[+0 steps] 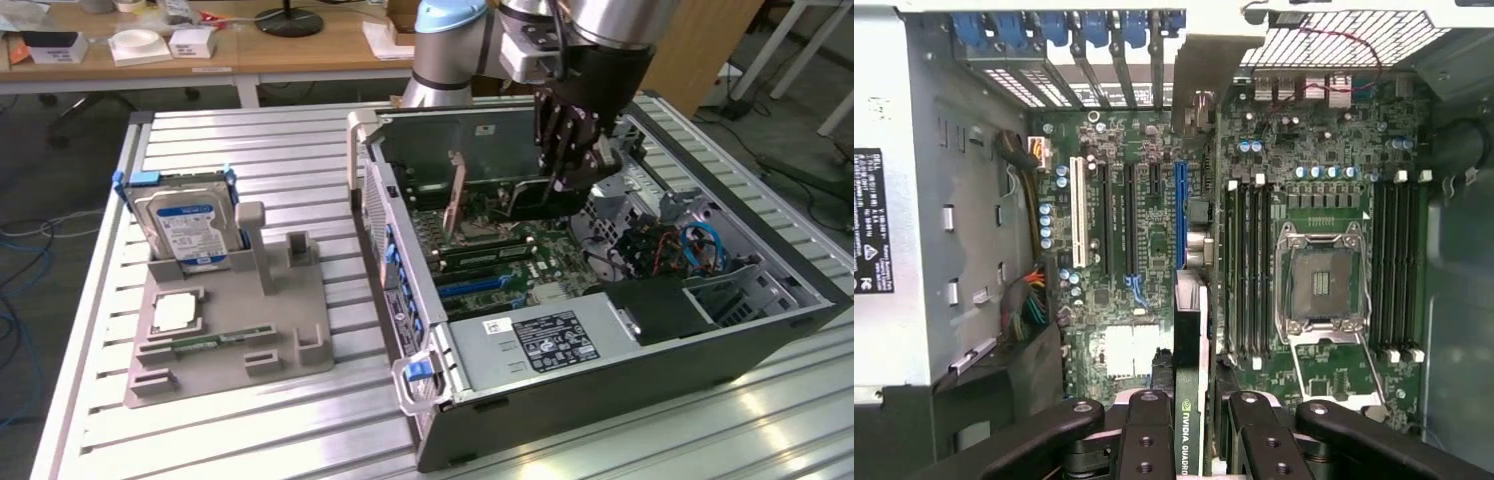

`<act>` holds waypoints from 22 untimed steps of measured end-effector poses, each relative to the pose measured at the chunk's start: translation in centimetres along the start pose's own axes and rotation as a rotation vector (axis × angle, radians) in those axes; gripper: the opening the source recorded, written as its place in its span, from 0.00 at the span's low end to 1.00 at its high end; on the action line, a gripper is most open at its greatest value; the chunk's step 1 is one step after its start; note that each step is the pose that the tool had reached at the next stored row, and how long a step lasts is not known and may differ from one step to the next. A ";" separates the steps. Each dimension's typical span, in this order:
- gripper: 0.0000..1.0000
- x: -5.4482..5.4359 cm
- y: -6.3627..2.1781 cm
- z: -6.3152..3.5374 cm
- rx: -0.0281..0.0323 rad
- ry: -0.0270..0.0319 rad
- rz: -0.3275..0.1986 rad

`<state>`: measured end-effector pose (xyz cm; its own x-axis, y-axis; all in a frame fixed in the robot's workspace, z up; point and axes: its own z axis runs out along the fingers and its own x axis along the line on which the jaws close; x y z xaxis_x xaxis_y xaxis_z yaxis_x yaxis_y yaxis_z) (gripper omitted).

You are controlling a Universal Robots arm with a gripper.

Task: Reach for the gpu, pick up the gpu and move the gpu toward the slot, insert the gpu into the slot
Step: 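Insert the gpu into the slot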

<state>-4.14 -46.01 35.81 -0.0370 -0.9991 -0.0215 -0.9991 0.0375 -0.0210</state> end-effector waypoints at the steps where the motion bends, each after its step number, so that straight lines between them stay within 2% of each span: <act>1: 0.26 0.0 0.01 0.19 0.0001 -0.0001 0.000; 8: 0.26 0.9 0.16 1.01 0.0002 -0.0002 0.000; 12: 0.26 0.9 0.76 1.71 0.0001 0.0001 0.000; 17: 0.26 1.0 2.01 2.60 0.0000 0.0002 0.000; 22: 0.26 1.0 2.18 3.50 0.0000 0.0002 0.000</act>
<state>-6.29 -46.89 32.24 -0.0369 -0.9991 -0.0213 -0.9991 0.0374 -0.0211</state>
